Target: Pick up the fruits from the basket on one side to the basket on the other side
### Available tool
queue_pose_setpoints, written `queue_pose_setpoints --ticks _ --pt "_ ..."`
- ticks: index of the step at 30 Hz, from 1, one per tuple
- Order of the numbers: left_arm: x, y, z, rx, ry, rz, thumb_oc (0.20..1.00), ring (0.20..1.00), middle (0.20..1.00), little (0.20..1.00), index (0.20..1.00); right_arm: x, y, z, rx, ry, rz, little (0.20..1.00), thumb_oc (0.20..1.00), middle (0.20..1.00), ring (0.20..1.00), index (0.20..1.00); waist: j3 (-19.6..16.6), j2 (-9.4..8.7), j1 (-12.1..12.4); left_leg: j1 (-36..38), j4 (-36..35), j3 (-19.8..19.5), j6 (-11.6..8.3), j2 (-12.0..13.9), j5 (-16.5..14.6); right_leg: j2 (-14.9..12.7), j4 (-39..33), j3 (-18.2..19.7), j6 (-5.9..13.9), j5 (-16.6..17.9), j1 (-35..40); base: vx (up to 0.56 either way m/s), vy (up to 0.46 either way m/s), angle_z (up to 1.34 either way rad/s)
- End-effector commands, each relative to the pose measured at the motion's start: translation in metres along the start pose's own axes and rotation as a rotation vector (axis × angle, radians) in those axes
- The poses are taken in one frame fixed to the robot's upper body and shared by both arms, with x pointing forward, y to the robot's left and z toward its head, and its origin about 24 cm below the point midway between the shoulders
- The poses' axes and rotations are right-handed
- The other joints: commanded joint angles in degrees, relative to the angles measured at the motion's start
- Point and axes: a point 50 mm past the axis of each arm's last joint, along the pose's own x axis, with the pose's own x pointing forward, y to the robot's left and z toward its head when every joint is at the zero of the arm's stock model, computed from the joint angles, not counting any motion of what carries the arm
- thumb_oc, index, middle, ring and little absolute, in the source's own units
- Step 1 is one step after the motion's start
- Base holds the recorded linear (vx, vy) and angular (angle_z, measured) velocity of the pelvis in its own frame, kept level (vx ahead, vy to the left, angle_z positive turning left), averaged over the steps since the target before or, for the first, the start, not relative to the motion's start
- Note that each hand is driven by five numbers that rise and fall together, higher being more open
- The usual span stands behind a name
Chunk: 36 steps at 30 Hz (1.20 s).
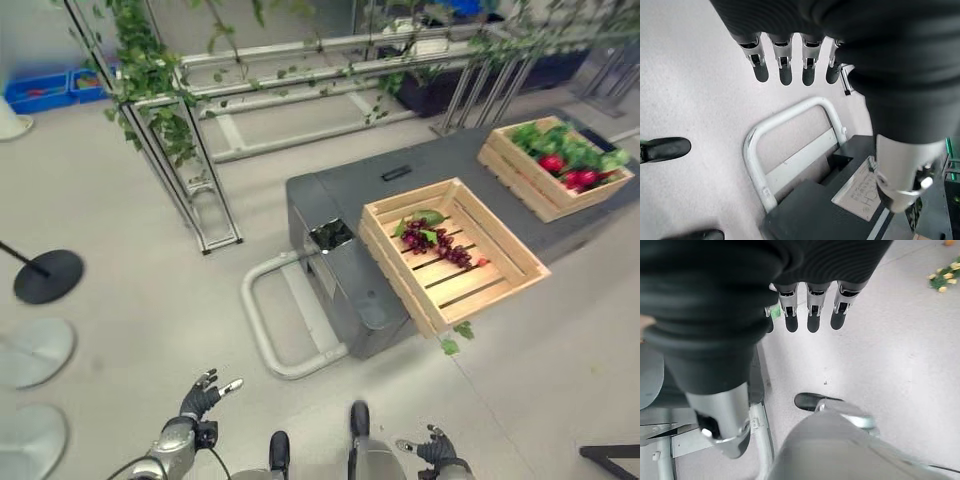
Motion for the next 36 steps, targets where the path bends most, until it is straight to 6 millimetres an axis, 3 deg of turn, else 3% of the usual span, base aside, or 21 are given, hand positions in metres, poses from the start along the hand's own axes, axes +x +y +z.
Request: queue_pose_setpoints --ticks 1,7,13,17,18,21,25,26,27,29,31,32,33,34,36 --pt "0.003 -0.010 0.032 -0.091 -0.163 -0.017 1.000 1.000 1.000 1.000 1.000 0.000 -0.029 -0.004 -0.013 -0.006 -0.079 1.000 1.000 1.000 1.000 1.000 -1.63 0.55 -0.89 -1.32 5.10 -8.73 -2.35 -0.80 -7.93 1.48 -4.70 0.75 1.03 0.33 6.53 0.16 -0.076 0.23" --pt "-0.005 -0.014 0.039 -0.216 -0.196 -0.095 1.000 1.000 1.000 1.000 1.000 -0.002 -0.046 -0.013 -0.029 0.035 -0.096 1.000 1.000 1.000 1.000 1.000 -2.92 2.17 -0.99 0.36 4.58 -9.20 -3.07 -0.51 -8.63 1.76 -7.71 -1.02 0.33 -0.42 11.20 0.11 -0.066 -0.10" --pt "-0.017 -0.016 0.069 -0.241 -0.326 -0.181 1.000 1.000 1.000 1.000 1.000 -0.003 -0.058 -0.014 -0.035 0.042 -0.111 1.000 1.000 1.000 1.000 1.000 -3.60 4.20 -0.88 1.16 3.17 -9.14 -3.52 0.21 -8.09 2.02 -8.96 -1.51 0.15 -1.41 12.72 0.05 -0.025 -0.05" --pt "-0.024 -0.004 0.117 -0.107 -0.520 -0.172 1.000 1.000 1.000 1.000 1.000 -0.002 -0.063 -0.010 -0.038 0.033 -0.118 1.000 1.000 1.000 1.000 1.000 -3.18 5.55 -1.16 0.72 2.28 -8.87 -3.78 0.42 -7.37 1.77 -8.87 -1.11 0.18 -1.43 12.26 -0.02 -0.002 0.03" --pt "-0.024 -0.004 0.117 -0.106 -0.520 -0.172 1.000 1.000 1.000 1.000 1.000 -0.002 -0.063 -0.010 -0.037 0.032 -0.118 1.000 1.000 1.000 1.000 1.000 -3.17 5.54 -1.15 0.74 2.24 -8.86 -3.78 0.42 -7.35 1.77 -8.86 -1.09 0.18 -1.44 12.26 -0.01 0.000 0.04" --pt "-0.029 0.007 0.148 0.026 -0.630 -0.149 1.000 1.000 1.000 1.000 1.000 -0.002 -0.062 -0.012 -0.039 0.042 -0.110 1.000 1.000 1.000 1.000 1.000 -3.23 6.48 -1.58 0.99 1.86 -8.69 -3.84 0.34 -7.33 1.62 -8.96 -0.94 0.24 -1.67 12.37 0.00 0.000 0.00" --pt "-0.045 0.021 0.205 0.216 -0.831 -0.130 1.000 1.000 1.000 1.000 1.000 -0.002 -0.068 -0.012 -0.047 0.056 -0.103 1.000 1.000 1.000 1.000 1.000 -2.97 8.27 -2.50 0.94 1.61 -8.37 -3.89 0.01 -7.28 1.49 -8.96 -0.07 0.44 -1.62 11.98 0.00 0.008 0.00" --pt "-0.045 0.021 0.205 0.216 -0.832 -0.130 1.000 1.000 1.000 1.000 1.000 -0.002 -0.068 -0.012 -0.046 0.055 -0.102 1.000 1.000 1.000 1.000 1.000 -2.94 8.26 -2.46 0.95 1.60 -8.35 -3.89 0.01 -7.28 1.50 -8.96 -0.05 0.44 -1.62 11.98 0.00 0.000 0.00" --pt "-0.051 0.023 0.226 0.295 -0.898 -0.127 1.000 1.000 1.000 1.000 1.000 -0.003 -0.071 -0.014 -0.051 0.063 -0.101 1.000 1.000 1.000 1.000 1.000 -3.09 8.90 -3.00 0.95 1.38 -7.98 -3.93 0.01 -7.16 1.41 -8.96 0.30 0.59 -1.61 11.85 0.01 0.013 -0.06" --pt "-0.050 0.023 0.226 0.296 -0.898 -0.127 1.000 1.000 1.000 1.000 1.000 -0.003 -0.071 -0.013 -0.050 0.063 -0.101 1.000 1.000 1.000 1.000 1.000 -3.05 8.89 -2.91 0.98 1.36 -7.94 -3.93 0.01 -7.15 1.42 -8.96 0.34 0.59 -1.61 11.86 0.00 0.012 -0.10" --pt "-0.049 0.014 0.256 0.355 -0.960 -0.142 1.000 1.000 1.000 1.000 1.000 -0.002 -0.074 -0.012 -0.065 0.067 -0.101 1.000 1.000 1.000 1.000 1.000 -2.87 9.83 -4.07 0.96 1.14 -7.54 -3.91 -0.11 -7.04 1.23 -8.96 0.88 0.84 -1.30 11.49 -0.01 0.023 -0.08" --pt "-0.049 0.010 0.281 0.432 -1.007 -0.130 1.000 1.000 1.000 1.000 1.000 -0.002 -0.078 -0.009 -0.070 0.064 -0.108 1.000 1.000 1.000 1.000 1.000 -2.65 10.49 -4.77 0.79 1.11 -7.28 -3.92 -0.19 -7.00 1.14 -8.96 1.24 1.03 -1.04 11.09 0.00 0.000 0.00" --pt "-0.049 0.009 0.282 0.433 -1.009 -0.131 1.000 1.000 1.000 1.000 1.000 -0.002 -0.078 -0.008 -0.067 0.063 -0.108 1.000 1.000 1.000 1.000 1.000 -2.56 10.45 -4.64 0.79 1.11 -7.27 -3.92 -0.19 -7.01 1.15 -8.96 1.25 1.03 -1.04 11.09 -0.02 0.018 -0.07" --pt "-0.049 0.004 0.306 0.490 -1.050 -0.101 1.000 1.000 1.000 1.000 1.000 -0.001 -0.079 -0.004 -0.075 0.056 -0.112 1.000 1.000 1.000 1.000 1.000 -2.26 11.20 -5.37 0.49 1.18 -7.11 -3.87 -0.26 -6.86 1.02 -8.96 1.70 1.17 -0.74 10.66 -0.02 0.011 -0.14" --pt "-0.049 0.002 0.315 0.516 -1.063 -0.088 1.000 1.000 1.000 1.000 1.000 -0.001 -0.080 -0.003 -0.076 0.052 -0.113 1.000 1.000 1.000 1.000 1.000 -2.08 11.44 -5.56 0.36 1.24 -7.04 -3.88 -0.27 -6.83 0.96 -8.96 1.77 1.24 -0.63 10.48 -0.02 0.002 -0.09"
